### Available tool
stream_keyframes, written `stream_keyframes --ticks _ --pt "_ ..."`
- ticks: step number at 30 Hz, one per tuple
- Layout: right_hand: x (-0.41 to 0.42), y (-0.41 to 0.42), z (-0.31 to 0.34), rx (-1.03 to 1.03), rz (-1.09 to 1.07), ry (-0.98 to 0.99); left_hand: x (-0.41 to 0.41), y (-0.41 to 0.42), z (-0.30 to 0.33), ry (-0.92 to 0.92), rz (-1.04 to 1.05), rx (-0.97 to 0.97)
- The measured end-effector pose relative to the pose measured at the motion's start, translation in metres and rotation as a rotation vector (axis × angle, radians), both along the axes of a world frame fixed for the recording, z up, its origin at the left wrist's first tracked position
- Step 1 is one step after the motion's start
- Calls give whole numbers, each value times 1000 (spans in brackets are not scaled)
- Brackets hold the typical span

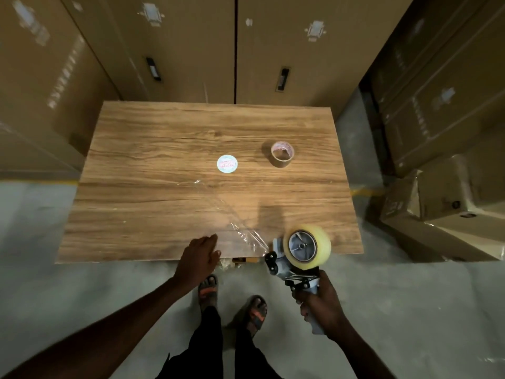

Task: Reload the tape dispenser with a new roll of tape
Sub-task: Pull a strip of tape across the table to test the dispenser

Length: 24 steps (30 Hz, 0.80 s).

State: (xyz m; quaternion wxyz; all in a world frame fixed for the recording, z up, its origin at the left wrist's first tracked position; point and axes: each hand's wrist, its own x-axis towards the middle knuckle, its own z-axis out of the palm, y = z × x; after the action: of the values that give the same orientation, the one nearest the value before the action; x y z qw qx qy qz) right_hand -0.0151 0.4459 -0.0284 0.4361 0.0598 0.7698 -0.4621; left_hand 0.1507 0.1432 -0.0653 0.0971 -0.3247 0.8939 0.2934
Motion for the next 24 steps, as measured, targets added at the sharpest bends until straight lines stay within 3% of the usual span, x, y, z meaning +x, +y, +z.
stream_keyframes --ticks 11,19,24 --pt "-24 -208 17 -357 180 -300 -1 -57 19 99 78 86" --pt "-21 -309 -12 -274 249 -298 11 -104 3 134 204 80" --pt "-19 -330 -23 -181 226 -313 13 -127 -3 114 209 104"
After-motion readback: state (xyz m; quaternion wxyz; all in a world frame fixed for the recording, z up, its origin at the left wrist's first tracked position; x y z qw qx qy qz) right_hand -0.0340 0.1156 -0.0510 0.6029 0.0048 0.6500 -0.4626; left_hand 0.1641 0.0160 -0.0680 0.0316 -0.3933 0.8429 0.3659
